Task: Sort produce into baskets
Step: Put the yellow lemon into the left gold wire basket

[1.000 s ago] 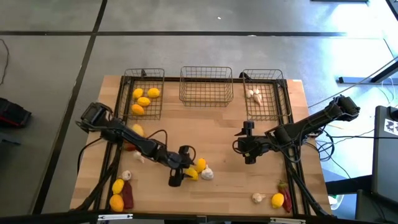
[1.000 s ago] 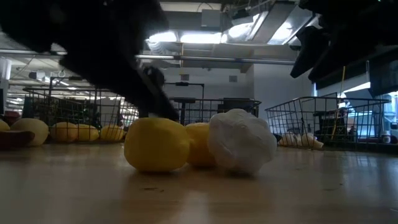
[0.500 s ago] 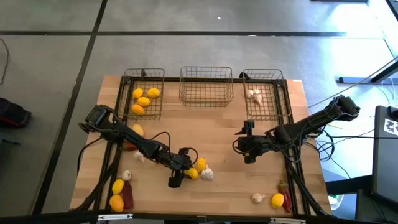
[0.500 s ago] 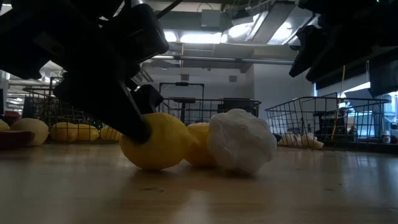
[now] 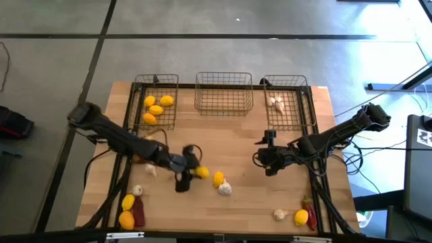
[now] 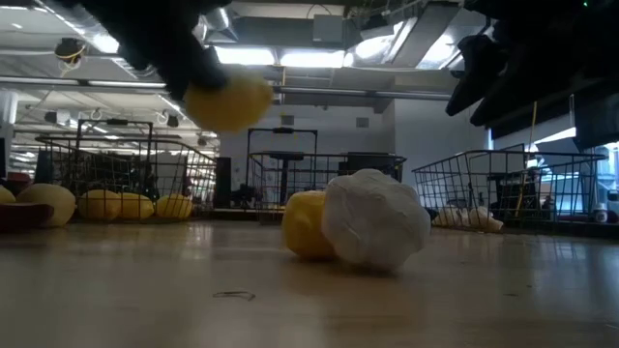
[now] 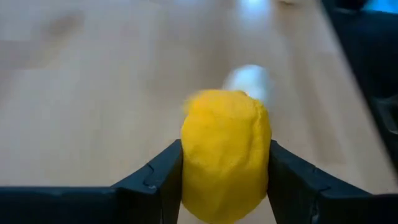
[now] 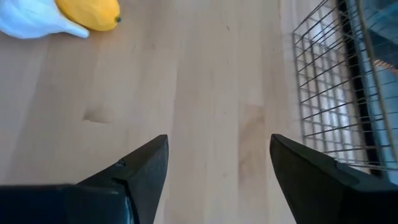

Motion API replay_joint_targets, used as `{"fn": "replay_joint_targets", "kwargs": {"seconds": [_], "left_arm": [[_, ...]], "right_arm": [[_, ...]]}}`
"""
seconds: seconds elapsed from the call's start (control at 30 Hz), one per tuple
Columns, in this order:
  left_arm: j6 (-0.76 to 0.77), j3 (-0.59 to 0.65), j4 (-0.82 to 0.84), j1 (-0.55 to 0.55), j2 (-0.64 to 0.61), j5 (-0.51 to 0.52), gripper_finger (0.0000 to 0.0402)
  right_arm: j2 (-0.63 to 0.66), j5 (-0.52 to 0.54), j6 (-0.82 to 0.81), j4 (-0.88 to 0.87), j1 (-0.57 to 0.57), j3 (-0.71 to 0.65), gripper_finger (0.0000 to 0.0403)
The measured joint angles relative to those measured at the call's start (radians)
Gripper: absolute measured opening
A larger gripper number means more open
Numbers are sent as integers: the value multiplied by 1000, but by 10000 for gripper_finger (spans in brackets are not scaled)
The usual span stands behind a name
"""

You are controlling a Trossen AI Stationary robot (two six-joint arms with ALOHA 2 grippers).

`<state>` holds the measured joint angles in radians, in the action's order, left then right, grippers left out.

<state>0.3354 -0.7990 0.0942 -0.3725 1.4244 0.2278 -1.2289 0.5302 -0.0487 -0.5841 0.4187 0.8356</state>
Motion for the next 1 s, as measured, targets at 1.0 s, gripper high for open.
{"fn": "replay_joint_targets", "kwargs": {"seconds": [1.0], "left_arm": [[141,6,603,957,-386,508,205]], "right_arm": [[0,1,36,7,-225,0,275]]}}
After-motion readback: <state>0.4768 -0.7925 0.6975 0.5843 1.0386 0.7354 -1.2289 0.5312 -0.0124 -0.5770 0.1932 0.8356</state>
